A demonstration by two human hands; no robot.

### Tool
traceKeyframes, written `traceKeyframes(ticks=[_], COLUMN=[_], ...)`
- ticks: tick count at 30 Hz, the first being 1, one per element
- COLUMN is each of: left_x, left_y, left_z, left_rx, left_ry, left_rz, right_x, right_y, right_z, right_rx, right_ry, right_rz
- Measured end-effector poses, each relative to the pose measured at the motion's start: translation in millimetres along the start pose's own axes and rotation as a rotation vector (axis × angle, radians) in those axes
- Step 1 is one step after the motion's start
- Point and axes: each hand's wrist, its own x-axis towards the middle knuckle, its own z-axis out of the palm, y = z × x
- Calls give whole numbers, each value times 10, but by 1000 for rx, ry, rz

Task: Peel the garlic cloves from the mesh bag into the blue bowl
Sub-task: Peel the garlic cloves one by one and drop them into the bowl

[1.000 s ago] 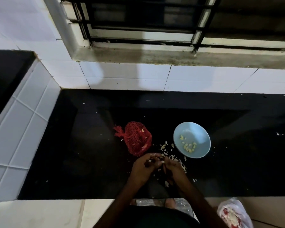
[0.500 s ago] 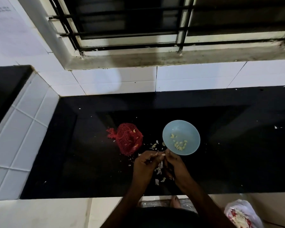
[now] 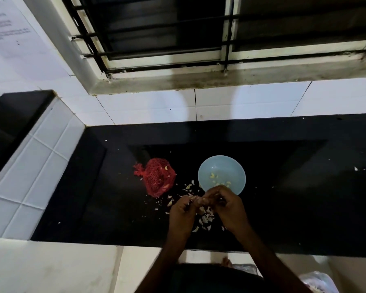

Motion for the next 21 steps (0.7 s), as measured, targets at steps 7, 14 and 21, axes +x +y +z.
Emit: traceKeyframes(ticks=[7,14,21], left_x=[-73,-101,-53], left_y=[167,337,355], left_z=[222,410,436], left_rx=[-167,-326,-380], left_ry=[6,36,96], left_rz=[-113,-279,-350], right_x=[16,84,88], right_y=[-48,-67,-42], right_z=[-228,-274,-286], right_rx=[-261,-353,-192], right_ry=[-12,-147,-66], right_rz=[-237,-320,-242])
